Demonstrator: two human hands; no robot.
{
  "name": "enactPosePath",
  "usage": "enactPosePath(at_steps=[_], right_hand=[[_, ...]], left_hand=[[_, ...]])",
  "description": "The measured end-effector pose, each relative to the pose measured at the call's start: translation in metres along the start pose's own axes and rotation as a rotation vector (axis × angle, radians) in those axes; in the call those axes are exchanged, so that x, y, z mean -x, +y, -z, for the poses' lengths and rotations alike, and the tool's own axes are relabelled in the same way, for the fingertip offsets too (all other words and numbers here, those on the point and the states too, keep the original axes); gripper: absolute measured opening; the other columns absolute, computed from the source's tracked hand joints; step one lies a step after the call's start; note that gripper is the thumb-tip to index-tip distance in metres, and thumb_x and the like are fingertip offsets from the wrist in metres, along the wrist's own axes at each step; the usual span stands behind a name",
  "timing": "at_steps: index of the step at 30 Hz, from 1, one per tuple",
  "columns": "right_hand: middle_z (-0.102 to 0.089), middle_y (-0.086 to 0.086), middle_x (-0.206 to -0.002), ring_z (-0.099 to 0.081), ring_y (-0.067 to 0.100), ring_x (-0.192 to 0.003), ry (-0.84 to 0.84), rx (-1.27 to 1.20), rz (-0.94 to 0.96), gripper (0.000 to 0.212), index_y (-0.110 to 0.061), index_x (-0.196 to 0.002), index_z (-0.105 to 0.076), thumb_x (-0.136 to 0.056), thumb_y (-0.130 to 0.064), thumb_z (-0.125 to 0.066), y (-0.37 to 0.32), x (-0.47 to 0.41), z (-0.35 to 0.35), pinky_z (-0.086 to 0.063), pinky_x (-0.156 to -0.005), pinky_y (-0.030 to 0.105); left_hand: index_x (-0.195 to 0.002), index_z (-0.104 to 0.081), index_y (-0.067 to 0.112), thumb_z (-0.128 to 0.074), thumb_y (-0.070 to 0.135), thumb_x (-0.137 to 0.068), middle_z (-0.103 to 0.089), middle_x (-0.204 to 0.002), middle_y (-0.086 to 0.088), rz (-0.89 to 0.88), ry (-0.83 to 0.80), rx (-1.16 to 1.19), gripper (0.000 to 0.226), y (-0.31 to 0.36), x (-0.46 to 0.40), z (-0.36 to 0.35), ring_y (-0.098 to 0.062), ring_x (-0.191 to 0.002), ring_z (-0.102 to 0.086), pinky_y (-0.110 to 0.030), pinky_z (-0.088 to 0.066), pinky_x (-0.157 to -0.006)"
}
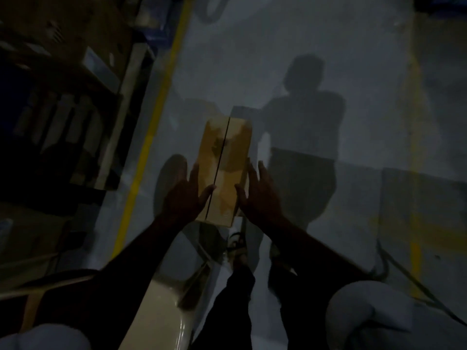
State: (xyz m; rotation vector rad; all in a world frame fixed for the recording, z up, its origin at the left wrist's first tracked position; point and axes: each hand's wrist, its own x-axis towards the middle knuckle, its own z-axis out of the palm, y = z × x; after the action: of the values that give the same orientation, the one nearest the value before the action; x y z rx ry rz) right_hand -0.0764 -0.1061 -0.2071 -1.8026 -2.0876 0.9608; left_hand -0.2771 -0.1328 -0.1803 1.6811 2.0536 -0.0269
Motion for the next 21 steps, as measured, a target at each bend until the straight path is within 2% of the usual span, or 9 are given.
enactPosePath(at_steps=[3, 7, 9, 12, 14, 16, 17, 19, 21], right_hand=[[-0.016, 0.022, -0.17, -0.024, 0.042, -0.153, -0.099, -0.007, -0.038, 0.073, -0.01, -0.164, -0.022, -0.105, -0.042, -0.052, 0.02, -0.041, -0.058, -0.029, -0.119, 0.055], [-0.015, 0.021, -0.169, -0.028, 0.041, -0.149, -0.123, -0.048, -0.176, 0.08, -0.019, -0.164, -0.014, -0.101, -0.043, -0.057, 0.044, -0.087, -0.129, -0.035, -0.115, 0.051], [-0.014, 0.024, -0.167, -0.027, 0.043, -0.149, -0.141, -0.093, -0.276, 0.087, -0.02, -0.165, -0.002, -0.101, -0.043, -0.056, 0.058, -0.106, -0.158, -0.032, -0.116, 0.052], [-0.015, 0.024, -0.167, -0.034, 0.044, -0.145, -0.207, -0.174, -0.358, 0.096, -0.026, -0.163, 0.019, -0.102, -0.047, -0.053, 0.075, -0.13, -0.187, -0.038, -0.113, 0.055], [-0.02, 0.02, -0.167, -0.047, 0.042, -0.136, -0.235, -0.204, -0.334, 0.099, -0.026, -0.161, 0.023, -0.103, -0.049, -0.053, 0.08, -0.141, -0.199, -0.046, -0.106, 0.052], [-0.021, 0.017, -0.167, -0.05, 0.041, -0.132, -0.213, -0.182, -0.321, 0.1, -0.027, -0.161, 0.022, -0.101, -0.053, -0.055, 0.081, -0.148, -0.205, -0.046, -0.103, 0.052], [-0.023, 0.015, -0.166, -0.049, 0.041, -0.133, -0.196, -0.175, -0.329, 0.101, -0.03, -0.162, 0.02, -0.1, -0.055, -0.056, 0.083, -0.149, -0.206, -0.045, -0.103, 0.053], [-0.032, 0.012, -0.161, -0.047, 0.041, -0.133, -0.189, -0.201, -0.353, 0.099, -0.035, -0.162, 0.018, -0.1, -0.056, -0.056, 0.084, -0.146, -0.2, -0.044, -0.105, 0.056], [-0.037, 0.011, -0.156, -0.046, 0.039, -0.133, -0.174, -0.241, -0.354, 0.097, -0.036, -0.163, 0.015, -0.1, -0.054, -0.056, 0.082, -0.138, -0.185, -0.043, -0.107, 0.057]], left_hand=[[-0.166, -0.005, 0.012, -0.051, 0.055, -0.102, -0.01, -0.172, -0.018, 0.108, -0.098, 0.102, 0.09, -0.034, -0.04, -0.047, -0.033, -0.157, -0.015, -0.039, -0.016, -0.122], [-0.164, -0.004, 0.006, -0.058, 0.045, -0.102, -0.004, -0.173, -0.016, 0.183, -0.157, 0.227, 0.092, -0.074, -0.097, -0.106, -0.03, -0.159, -0.005, -0.036, -0.012, -0.123], [-0.163, -0.011, 0.001, -0.063, 0.041, -0.101, -0.014, -0.17, -0.021, 0.272, -0.108, 0.322, 0.09, -0.089, -0.128, -0.13, -0.034, -0.157, -0.015, -0.037, -0.015, -0.122], [-0.159, -0.03, 0.001, -0.061, 0.067, -0.092, -0.034, -0.161, -0.026, 0.406, -0.116, 0.366, 0.098, -0.109, -0.167, -0.157, -0.041, -0.148, -0.035, -0.048, -0.03, -0.12], [-0.141, -0.056, 0.007, -0.057, 0.089, -0.076, -0.063, -0.136, -0.019, 0.405, -0.203, 0.493, 0.104, -0.118, -0.184, -0.168, -0.028, -0.127, -0.062, -0.039, -0.05, -0.106], [-0.127, -0.059, 0.024, -0.064, 0.088, -0.071, -0.071, -0.109, 0.003, 0.416, -0.202, 0.566, 0.085, -0.125, -0.191, -0.178, -0.001, -0.092, -0.07, -0.02, -0.057, -0.078], [-0.135, -0.058, 0.02, -0.068, 0.083, -0.073, -0.068, -0.112, 0.006, 0.441, -0.194, 0.594, 0.088, -0.124, -0.193, -0.178, -0.001, -0.091, -0.069, -0.022, -0.057, -0.078], [-0.138, -0.057, 0.014, -0.073, 0.075, -0.078, -0.067, -0.129, -0.005, 0.456, -0.154, 0.587, 0.087, -0.116, -0.192, -0.179, -0.016, -0.107, -0.067, -0.034, -0.055, -0.089], [-0.137, -0.055, 0.01, -0.075, 0.067, -0.082, -0.064, -0.132, -0.01, 0.461, -0.082, 0.577, 0.082, -0.101, -0.186, -0.17, -0.02, -0.113, -0.061, -0.032, -0.047, -0.088]])
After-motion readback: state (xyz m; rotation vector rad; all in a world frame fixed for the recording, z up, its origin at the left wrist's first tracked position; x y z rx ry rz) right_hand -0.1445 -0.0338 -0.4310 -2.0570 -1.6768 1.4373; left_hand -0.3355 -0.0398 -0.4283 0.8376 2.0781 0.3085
